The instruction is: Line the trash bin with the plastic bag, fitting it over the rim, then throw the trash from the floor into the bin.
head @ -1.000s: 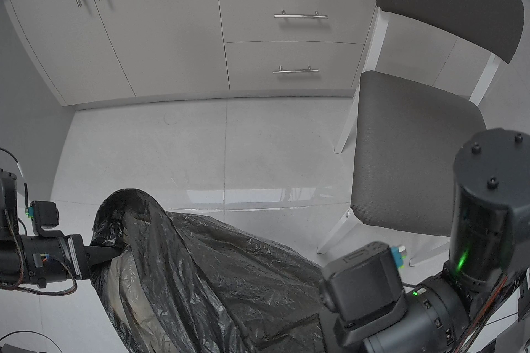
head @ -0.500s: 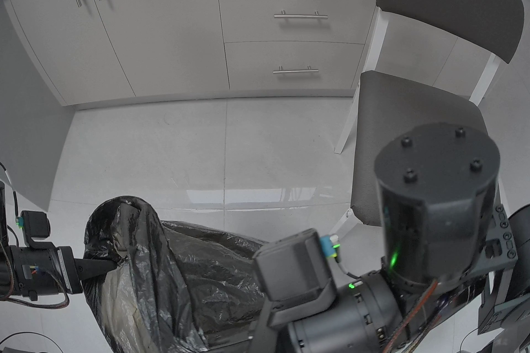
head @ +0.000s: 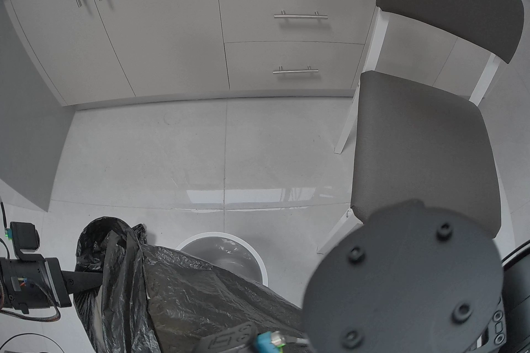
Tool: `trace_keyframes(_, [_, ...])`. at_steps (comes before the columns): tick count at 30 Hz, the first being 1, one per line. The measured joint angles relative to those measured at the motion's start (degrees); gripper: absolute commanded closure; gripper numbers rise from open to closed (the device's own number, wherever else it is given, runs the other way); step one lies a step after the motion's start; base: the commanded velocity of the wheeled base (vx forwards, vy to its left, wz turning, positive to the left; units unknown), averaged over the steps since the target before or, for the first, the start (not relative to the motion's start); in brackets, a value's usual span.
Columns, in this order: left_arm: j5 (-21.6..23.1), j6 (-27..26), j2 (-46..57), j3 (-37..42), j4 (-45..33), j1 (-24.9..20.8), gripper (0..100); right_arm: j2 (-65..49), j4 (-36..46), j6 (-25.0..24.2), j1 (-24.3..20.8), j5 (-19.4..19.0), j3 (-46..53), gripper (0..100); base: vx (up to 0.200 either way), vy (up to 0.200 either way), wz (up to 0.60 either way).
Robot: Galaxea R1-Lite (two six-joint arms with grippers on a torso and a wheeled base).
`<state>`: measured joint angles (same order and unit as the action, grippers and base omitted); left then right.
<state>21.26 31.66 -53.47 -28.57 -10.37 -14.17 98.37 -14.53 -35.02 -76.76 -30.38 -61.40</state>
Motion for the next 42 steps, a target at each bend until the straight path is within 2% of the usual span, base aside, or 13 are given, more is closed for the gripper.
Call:
trace_keyframes(5, [-0.2,0.7,3.2,-0.3,-2.0,-0.1,100,1.1,-0.2,0.5,-0.6,0.9,-0.8,100,0.0,0.0,0.0])
trace_keyframes(13, [-0.3,0.8,8.0,-1.7,-2.3,0.2,100,4.2,0.0,2.6,-1.5,7.1,-5.0,100,0.0,0.0,0.0])
trace_keyframes(22, [-0.9,0.6,8.7,-1.2,-1.7,1.9,100,6.3,0.2,2.8,-1.0,7.8,-6.9,100,0.0,0.0,0.0])
trace_keyframes(27, [-0.9,0.6,6.3,0.6,3.2,2.1,100,7.2,-0.1,3.2,1.1,8.3,-6.2,100,0.0,0.0,0.0])
trace_keyframes(35, [-0.6,-0.9,-2.4,2.1,10.5,4.7,100,10.2,-1.1,4.9,6.3,12.9,-5.6,100,0.0,0.0,0.0])
trace_keyframes(42, [3.3,-1.9,-12.4,2.1,14.7,8.4,100,13.8,-2.9,4.8,12.3,15.9,-5.4,100,0.0,0.0,0.0])
